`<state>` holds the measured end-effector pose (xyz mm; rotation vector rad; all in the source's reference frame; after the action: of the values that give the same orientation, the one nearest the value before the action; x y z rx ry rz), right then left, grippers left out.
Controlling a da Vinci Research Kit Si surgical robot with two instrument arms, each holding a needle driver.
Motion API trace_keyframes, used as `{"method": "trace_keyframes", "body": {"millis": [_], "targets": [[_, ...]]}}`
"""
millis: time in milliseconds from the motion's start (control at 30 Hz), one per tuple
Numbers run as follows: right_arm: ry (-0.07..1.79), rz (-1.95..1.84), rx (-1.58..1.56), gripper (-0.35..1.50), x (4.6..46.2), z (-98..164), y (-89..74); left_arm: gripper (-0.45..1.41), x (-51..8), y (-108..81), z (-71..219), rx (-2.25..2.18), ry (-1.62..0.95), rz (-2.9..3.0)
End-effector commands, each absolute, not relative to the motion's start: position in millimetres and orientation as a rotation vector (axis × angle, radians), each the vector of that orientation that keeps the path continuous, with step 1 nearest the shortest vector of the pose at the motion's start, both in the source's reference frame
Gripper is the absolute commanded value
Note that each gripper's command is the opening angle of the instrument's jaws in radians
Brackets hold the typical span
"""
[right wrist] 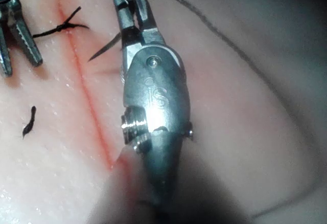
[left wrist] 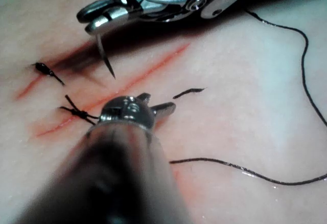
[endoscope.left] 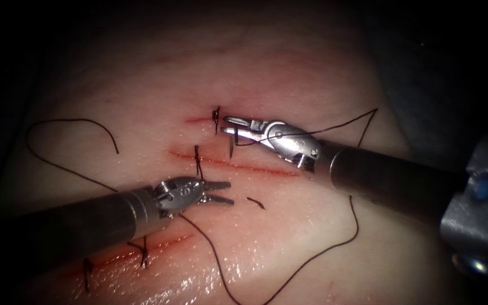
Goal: Wound Closure
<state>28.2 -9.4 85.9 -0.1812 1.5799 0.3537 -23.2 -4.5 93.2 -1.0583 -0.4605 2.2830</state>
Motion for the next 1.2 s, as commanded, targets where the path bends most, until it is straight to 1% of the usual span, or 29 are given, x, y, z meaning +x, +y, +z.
{"method": "trace_keyframes", "body": {"millis": [33, 433, 967, 1200], "targets": [[1.573, 0.326, -0.190, -0.35, 28.9, 86.5, -8.2, 0.04, -23.7, -4.4, 94.0, -1.044, -0.466, 2.291], [1.558, 0.243, -0.226, -0.35, 28.7, 88.3, -8.4, 0.19, -24.4, -5.8, 95.5, -0.999, -0.492, 2.323], [1.530, 0.198, -0.289, -0.35, 29.6, 90.8, -10.4, 0.29, -24.4, -6.3, 94.7, -1.005, -0.508, 2.317], [1.510, 0.137, -0.355, -0.35, 29.3, 92.0, -11.8, 0.29, -24.3, -6.4, 94.4, -1.003, -0.509, 2.317]]}}
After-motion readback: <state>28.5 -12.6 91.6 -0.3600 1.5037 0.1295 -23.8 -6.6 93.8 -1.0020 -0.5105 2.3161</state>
